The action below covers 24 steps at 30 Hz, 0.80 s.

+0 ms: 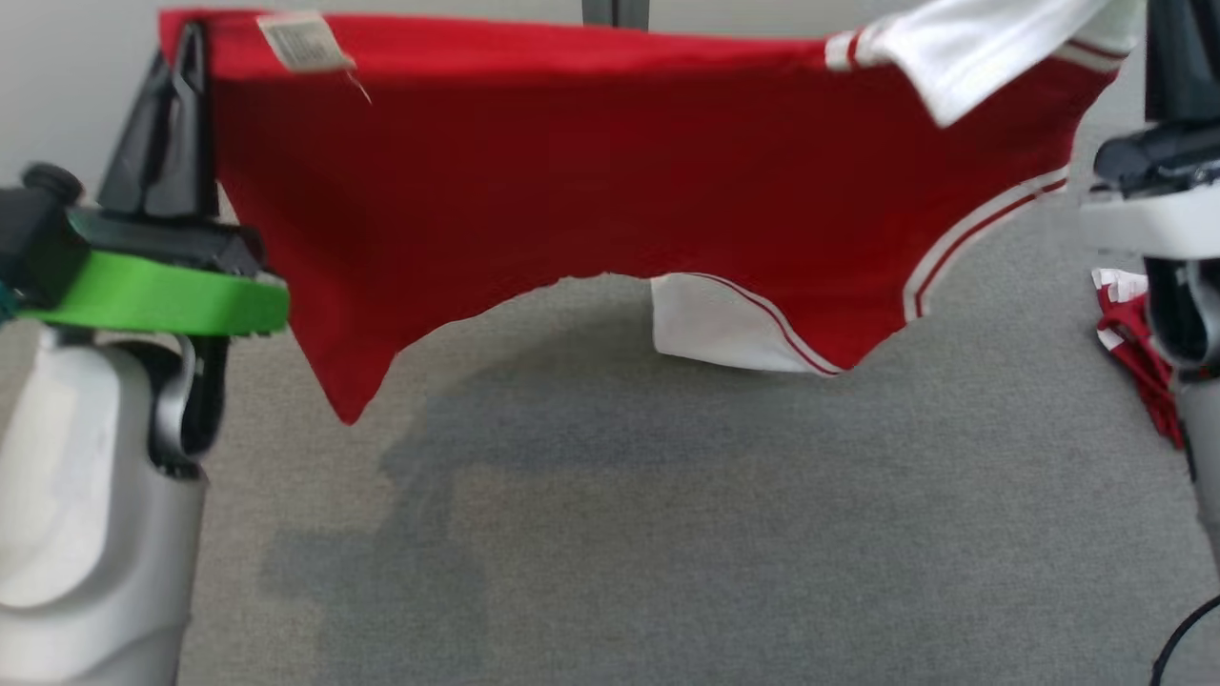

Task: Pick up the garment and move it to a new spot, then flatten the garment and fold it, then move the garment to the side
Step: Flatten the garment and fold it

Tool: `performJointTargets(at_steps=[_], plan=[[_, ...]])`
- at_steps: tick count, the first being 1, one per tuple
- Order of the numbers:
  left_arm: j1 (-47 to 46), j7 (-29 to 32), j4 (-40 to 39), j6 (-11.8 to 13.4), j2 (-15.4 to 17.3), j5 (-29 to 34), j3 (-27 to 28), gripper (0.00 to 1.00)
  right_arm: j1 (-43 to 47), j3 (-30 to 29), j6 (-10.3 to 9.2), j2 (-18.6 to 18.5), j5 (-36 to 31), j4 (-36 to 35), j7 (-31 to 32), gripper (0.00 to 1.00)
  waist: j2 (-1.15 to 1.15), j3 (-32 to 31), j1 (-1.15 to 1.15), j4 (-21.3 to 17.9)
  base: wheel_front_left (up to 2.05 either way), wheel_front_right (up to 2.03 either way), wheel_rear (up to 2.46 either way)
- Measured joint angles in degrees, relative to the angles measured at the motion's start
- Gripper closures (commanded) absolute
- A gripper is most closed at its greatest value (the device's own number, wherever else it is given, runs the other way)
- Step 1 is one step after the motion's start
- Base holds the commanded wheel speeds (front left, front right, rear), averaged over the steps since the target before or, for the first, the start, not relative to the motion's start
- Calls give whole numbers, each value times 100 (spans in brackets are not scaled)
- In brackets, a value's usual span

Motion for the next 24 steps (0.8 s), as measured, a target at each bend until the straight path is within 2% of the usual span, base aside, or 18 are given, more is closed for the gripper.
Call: performJointTargets(at_steps=[3, 8, 17, 24], plan=[[-514, 104, -85, 0, 187, -10, 46, 100, -618, 123, 0, -246, -80, 45, 7, 100, 0, 74, 0, -85, 0, 0, 0], [-1167, 298, 53, 0, 303, -26, -9, 100, -1646, 246, 0, -482, -274, 579, 156, 100, 0, 302, 0, -166, 0, 0, 0], [-2124, 289, 1002, -10, 388, -138, -70, 100, -3038, 321, 4, -417, -687, 1751, 296, 100, 0, 982, 0, -245, 0, 0, 0], [-3409, -7, 2121, 64, 444, 43, -45, 100, -4402, 114, 12, -353, -1437, 2523, 99, 100, 0, 1677, 0, -308, 0, 0, 0]])
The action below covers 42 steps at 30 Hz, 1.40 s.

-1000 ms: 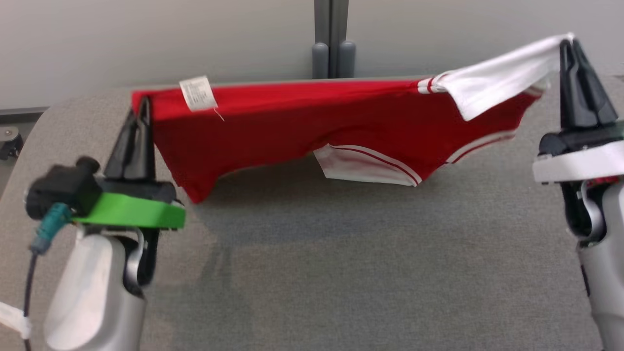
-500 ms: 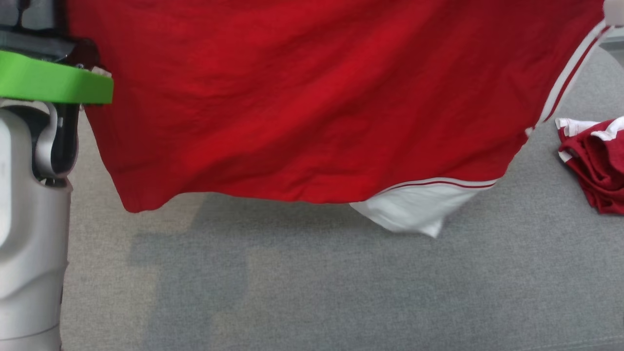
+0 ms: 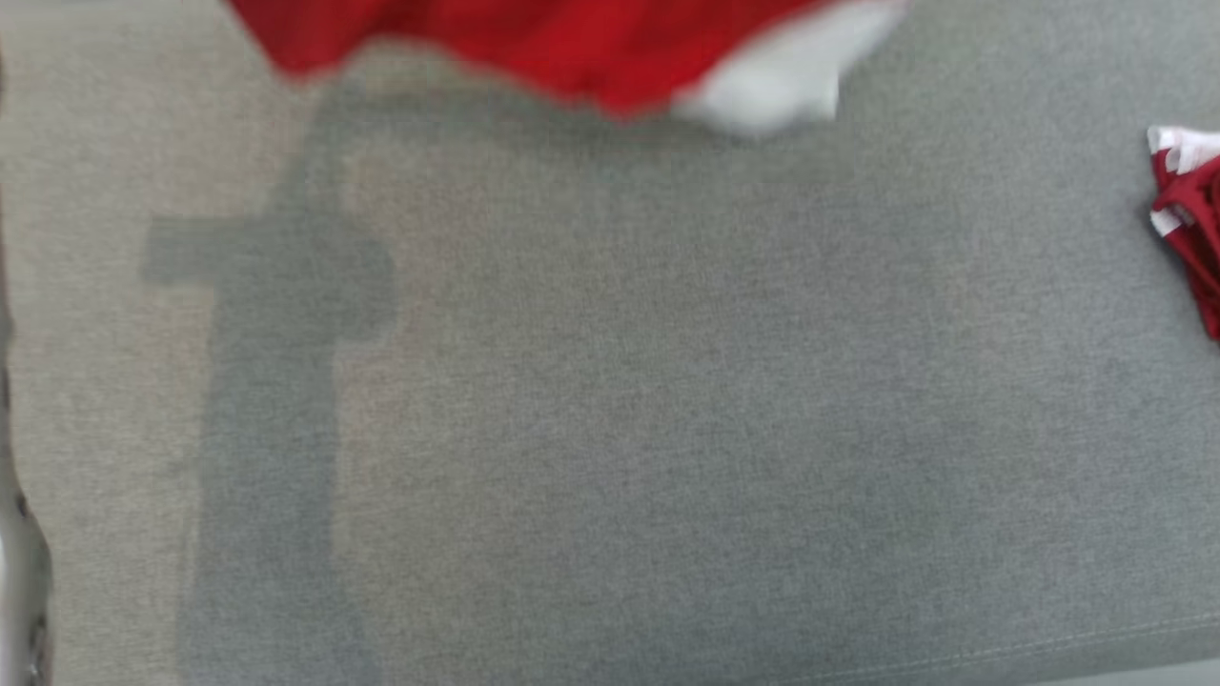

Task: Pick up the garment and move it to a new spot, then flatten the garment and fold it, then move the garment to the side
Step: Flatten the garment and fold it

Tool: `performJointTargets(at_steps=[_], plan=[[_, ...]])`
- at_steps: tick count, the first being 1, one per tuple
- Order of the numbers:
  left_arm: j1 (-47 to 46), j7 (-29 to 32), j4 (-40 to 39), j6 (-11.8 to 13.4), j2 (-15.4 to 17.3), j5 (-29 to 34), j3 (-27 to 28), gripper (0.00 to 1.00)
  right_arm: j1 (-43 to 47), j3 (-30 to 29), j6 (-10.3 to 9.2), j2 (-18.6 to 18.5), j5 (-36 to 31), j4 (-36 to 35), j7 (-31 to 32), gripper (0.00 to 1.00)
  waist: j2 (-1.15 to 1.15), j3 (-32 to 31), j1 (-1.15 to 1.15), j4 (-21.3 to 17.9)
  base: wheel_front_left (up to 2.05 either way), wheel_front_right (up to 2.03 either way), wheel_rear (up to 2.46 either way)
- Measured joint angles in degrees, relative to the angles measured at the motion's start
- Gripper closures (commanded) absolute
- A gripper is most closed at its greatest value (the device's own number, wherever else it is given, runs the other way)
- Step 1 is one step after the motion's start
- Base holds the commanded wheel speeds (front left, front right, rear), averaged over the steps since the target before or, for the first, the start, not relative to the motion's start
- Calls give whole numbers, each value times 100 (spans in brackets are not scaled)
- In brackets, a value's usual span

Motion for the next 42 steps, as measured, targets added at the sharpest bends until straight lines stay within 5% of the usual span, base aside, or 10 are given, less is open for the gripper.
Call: performJointTargets(at_steps=[5, 10, 22, 28, 42], plan=[[-795, -257, 402, 80, -43, 59, 162, 100, -609, -381, 1, 201, -276, 225, -86, 100, 0, 438, 0, -35, 0, 0, 0], [-638, -318, 538, 77, -133, 90, 270, 100, -251, -402, 1, 352, -202, 190, -91, 100, 0, 671, 0, -54, 0, 0, 0], [3089, -316, 766, -12, -1334, -65, 1167, 100, 3986, -248, 0, 943, 506, -588, -90, 100, 0, 370, 0, -37, 0, 0, 0], [4147, -318, 890, -55, -1646, 7, 1321, 100, 5571, -181, -7, 1237, 857, -736, -90, 100, 0, 115, 0, -77, 0, 0, 0], [5982, -328, 312, -58, -1720, -285, 1357, 100, 7396, -244, -7, 1519, 1076, -776, -90, 100, 0, -785, 0, -184, 0, 0, 0]])
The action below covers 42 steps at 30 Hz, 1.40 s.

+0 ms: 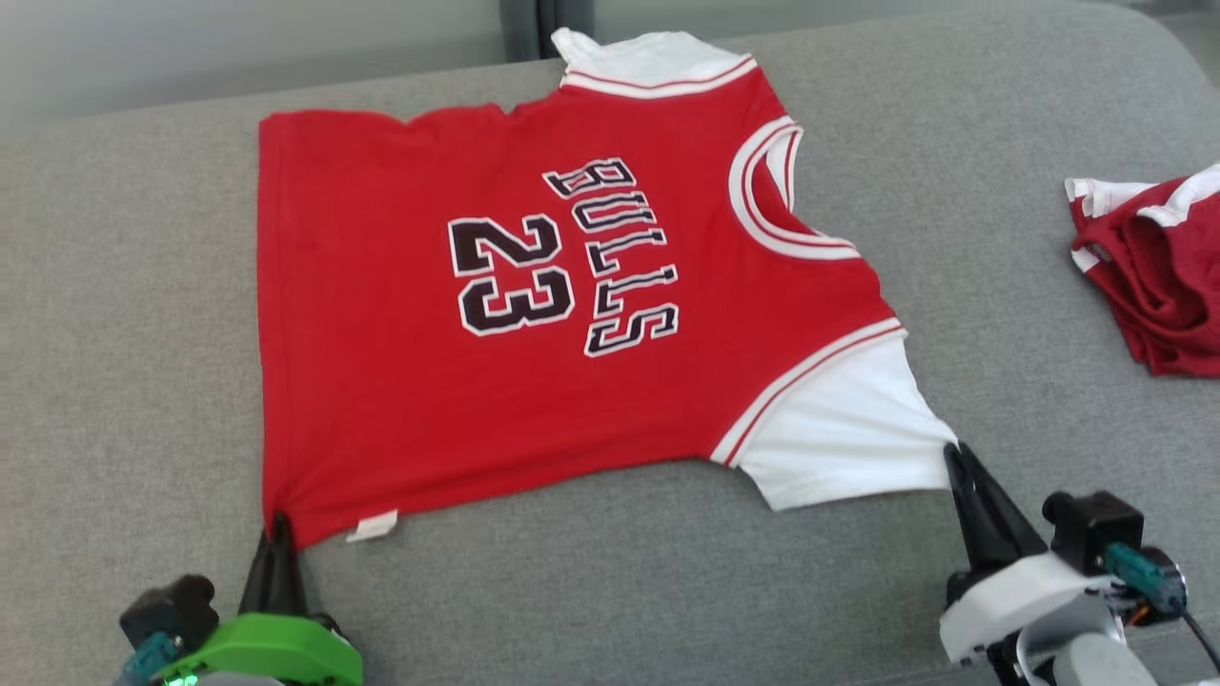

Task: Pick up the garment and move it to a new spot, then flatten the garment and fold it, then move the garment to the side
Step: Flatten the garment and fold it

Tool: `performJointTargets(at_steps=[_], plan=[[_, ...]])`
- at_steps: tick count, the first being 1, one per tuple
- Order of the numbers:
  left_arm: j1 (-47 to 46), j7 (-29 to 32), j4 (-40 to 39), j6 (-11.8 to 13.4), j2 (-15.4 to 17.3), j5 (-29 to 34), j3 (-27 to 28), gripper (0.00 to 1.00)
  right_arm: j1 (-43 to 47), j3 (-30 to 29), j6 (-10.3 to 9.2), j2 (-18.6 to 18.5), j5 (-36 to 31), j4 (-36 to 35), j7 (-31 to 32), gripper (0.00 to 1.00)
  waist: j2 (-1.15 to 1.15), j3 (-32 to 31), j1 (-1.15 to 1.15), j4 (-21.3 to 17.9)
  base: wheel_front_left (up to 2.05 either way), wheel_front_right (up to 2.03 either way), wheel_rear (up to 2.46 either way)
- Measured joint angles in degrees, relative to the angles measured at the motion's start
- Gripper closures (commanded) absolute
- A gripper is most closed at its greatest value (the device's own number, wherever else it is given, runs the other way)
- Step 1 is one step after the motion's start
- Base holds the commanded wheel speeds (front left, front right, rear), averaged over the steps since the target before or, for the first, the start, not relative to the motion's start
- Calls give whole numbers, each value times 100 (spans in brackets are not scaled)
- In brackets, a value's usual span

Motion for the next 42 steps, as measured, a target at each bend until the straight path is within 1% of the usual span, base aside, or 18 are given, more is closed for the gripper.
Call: performJointTargets(at_steps=[6, 10, 14, 17, 21, 27, 30, 35, 42], plan=[[690, 1, -323, 31, 1, 174, -272, 100, 720, -4, 0, -19, 21, 23, 0, 100, 0, -369, 0, 35, 0, 0, 0], [1038, 2, -495, 56, -1, 278, -506, 100, 1098, -170, 0, -63, 41, -20, 0, 100, 0, -545, 0, 79, 0, 0, 0], [1172, 2, -733, 104, 0, 207, -610, 100, 1206, -241, 0, -125, 64, -134, 0, 100, 0, -612, 0, 124, 0, 0, 0], [1150, 2, -959, 124, 3, 243, -656, 100, 1113, -288, 0, -126, 71, -254, 0, 100, 0, -567, 0, 140, 0, 0, 0], [830, 2, -1193, 108, 4, 323, -742, 100, 594, -221, 0, -63, 114, -432, 0, 100, 0, -441, 0, 165, 0, 0, 0], [224, 2, -1261, 68, 5, 310, -811, 100, -293, 27, -1, -63, 123, -463, 0, 100, 0, -206, 0, 209, 0, 0, 0], [-115, 2, -1201, 56, 5, 263, -790, 100, -790, 142, -1, -120, 91, -335, 0, 100, 0, -64, 0, 225, 0, 0, 0], [-719, 2, -985, 88, 7, 219, -750, 100, -1585, 175, -2, -221, -4, 9, -1, 100, 0, 207, 0, 258, 0, 0, 0], [-1288, 2, -586, 81, 5, 307, -728, 100, -2312, 162, -2, -271, -160, 539, 0, 100, 0, 560, 0, 318, 0, 0, 0]])
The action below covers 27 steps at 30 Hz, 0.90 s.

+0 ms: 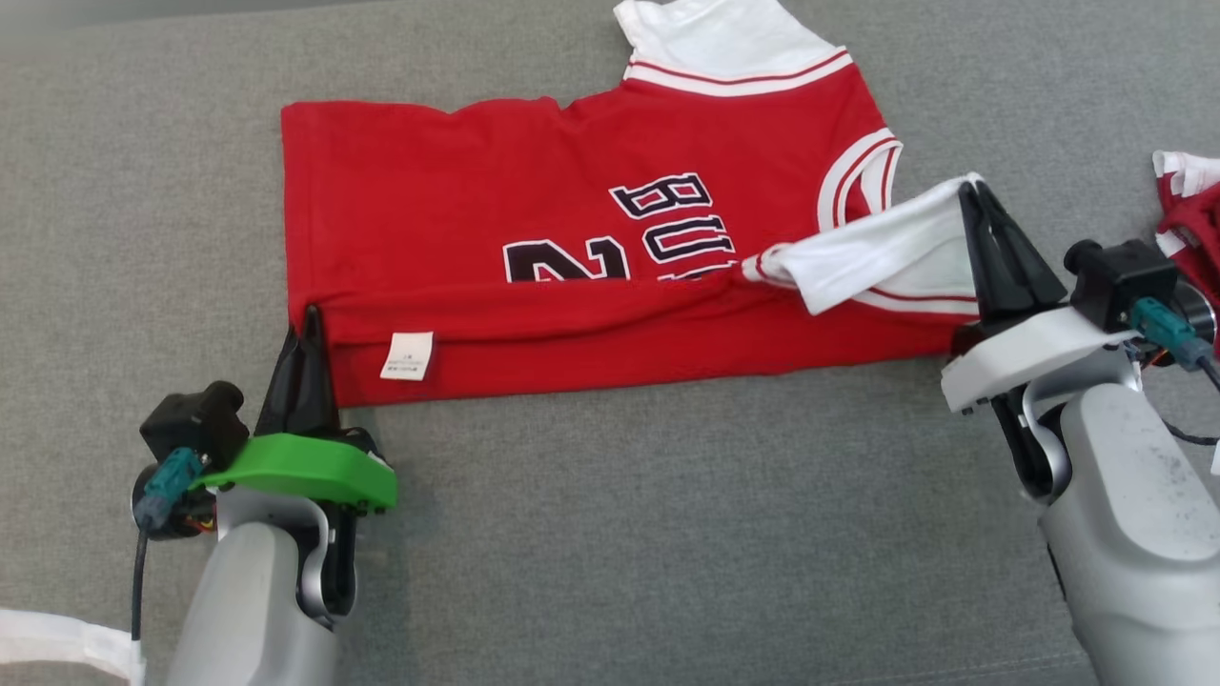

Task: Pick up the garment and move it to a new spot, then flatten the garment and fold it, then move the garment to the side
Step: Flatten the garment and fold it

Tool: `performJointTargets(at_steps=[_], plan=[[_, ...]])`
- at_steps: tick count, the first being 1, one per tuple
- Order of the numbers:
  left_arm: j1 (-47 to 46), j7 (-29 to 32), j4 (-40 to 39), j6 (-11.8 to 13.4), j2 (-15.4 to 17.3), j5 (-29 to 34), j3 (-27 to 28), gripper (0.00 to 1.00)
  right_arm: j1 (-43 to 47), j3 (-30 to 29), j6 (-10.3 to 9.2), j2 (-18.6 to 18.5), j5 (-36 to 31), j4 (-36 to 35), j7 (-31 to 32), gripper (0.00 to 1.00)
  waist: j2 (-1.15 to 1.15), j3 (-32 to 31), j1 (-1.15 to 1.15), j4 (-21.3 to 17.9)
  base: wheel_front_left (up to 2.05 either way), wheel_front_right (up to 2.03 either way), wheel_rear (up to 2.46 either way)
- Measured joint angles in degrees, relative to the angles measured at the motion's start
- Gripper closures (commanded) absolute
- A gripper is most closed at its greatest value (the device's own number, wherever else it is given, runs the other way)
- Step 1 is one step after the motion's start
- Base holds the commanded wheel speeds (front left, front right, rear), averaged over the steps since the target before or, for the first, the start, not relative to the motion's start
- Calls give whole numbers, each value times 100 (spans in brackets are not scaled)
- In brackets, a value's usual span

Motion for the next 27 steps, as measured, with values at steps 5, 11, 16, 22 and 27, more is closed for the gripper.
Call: performJointTargets(at_steps=[5, 11, 16, 22, 27], plan=[[-330, 0, 204, -11, 0, 32, 80, 100, -360, -79, 0, 26, -226, 266, 0, 100, 0, 247, 0, 40, 0, 0, 0], [-413, 0, 278, -23, -2, 26, 122, 0, -458, -364, 0, 176, -392, 169, 0, 0, 0, 440, 0, 78, 0, 0, 0], [-154, 0, 11, 10, 7, -34, 21, 0, -5, -533, 0, 277, -580, -337, 0, 0, 0, 447, 0, 88, 0, 0, 0], [249, -1, 79, 138, 5, -32, -92, 0, 617, -732, 0, 347, -688, -401, 0, 0, 0, 446, 0, 39, 0, 0, 0], [203, -15, 312, 253, 2, 46, -40, 0, 716, -730, 0, 383, -953, 10, 0, 0, 0, 507, 0, 9, 0, 0, 0]])
